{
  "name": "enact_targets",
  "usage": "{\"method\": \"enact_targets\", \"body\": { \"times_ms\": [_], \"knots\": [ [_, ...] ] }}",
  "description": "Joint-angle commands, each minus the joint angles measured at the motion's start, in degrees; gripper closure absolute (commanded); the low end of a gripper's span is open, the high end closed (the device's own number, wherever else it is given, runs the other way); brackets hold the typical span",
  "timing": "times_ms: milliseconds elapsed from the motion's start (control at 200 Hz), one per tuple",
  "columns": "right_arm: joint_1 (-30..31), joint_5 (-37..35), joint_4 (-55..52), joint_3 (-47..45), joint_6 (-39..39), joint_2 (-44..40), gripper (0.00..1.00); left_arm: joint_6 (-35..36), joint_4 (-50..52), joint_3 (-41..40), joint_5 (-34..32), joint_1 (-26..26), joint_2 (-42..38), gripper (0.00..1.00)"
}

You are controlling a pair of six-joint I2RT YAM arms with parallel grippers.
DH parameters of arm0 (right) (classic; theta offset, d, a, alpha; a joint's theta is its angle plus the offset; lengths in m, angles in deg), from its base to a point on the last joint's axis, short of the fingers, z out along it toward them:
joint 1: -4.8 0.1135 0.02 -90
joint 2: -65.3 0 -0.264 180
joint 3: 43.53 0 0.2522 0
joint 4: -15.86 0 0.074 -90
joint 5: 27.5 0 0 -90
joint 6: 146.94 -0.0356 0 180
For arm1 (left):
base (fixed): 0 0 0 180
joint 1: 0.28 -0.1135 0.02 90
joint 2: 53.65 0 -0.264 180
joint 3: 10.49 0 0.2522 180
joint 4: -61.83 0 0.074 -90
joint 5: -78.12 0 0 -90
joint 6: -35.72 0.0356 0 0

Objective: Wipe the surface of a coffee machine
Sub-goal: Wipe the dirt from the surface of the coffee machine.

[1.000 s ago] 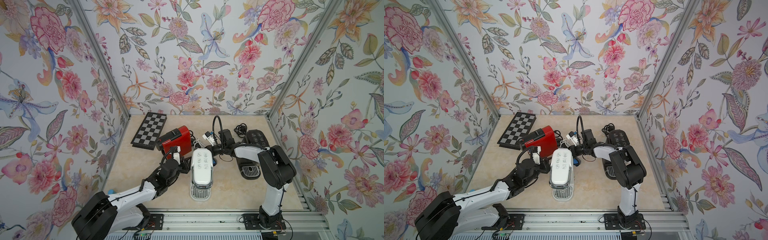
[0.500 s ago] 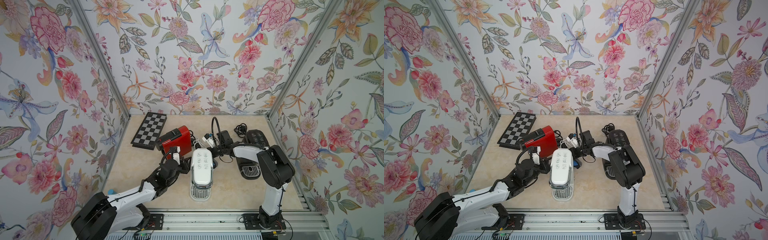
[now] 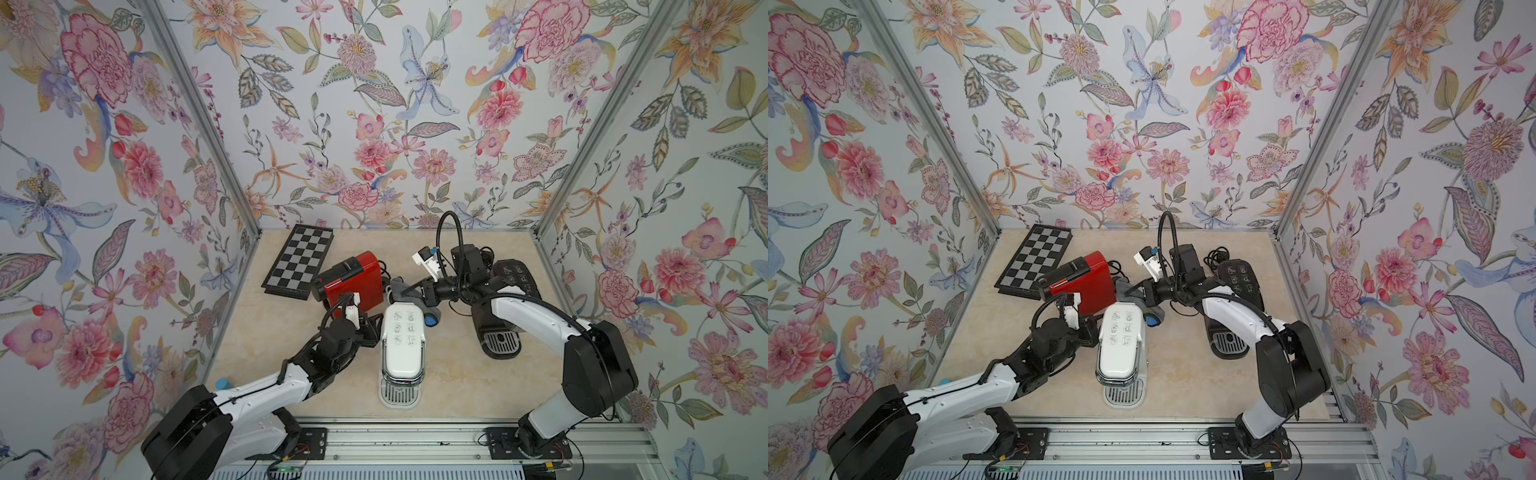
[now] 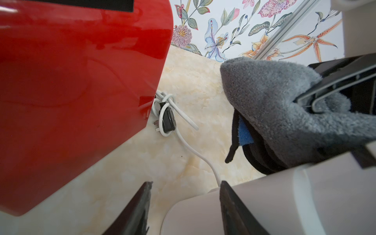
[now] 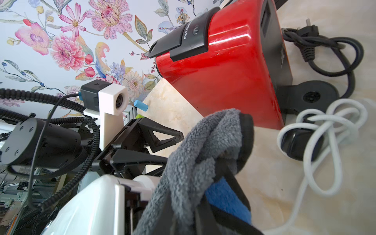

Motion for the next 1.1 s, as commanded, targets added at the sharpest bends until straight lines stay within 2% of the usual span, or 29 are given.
{"method": "enact_targets", "body": {
  "times_ms": [0, 250, 405, 956, 1096],
  "knots": [
    [0.59, 2.96, -1.69, -0.40, 0.14, 1.71, 0.94, -0.44, 0.90, -0.80, -0.91, 0.50, -0.84, 0.44],
    [0.81, -1.74, -1.63, -2.89, 2.99, 10.82, 0.95, -0.18, 1.92, -1.00, -1.40, 0.42, -1.98, 0.44],
    [0.82, -2.06, -1.62, -2.08, 2.87, 12.03, 0.95, -0.31, 2.46, -1.50, -1.84, 0.07, -3.27, 0.44],
    [0.85, 4.21, -2.32, 2.66, -4.06, -5.05, 0.96, -2.34, -0.01, -6.71, -3.41, -1.26, -7.83, 0.43],
    [1.87, 2.74, -3.49, 2.95, -4.48, -8.98, 0.96, -2.51, -1.26, -7.21, -2.16, -1.33, -7.59, 0.43]
  ]
}}
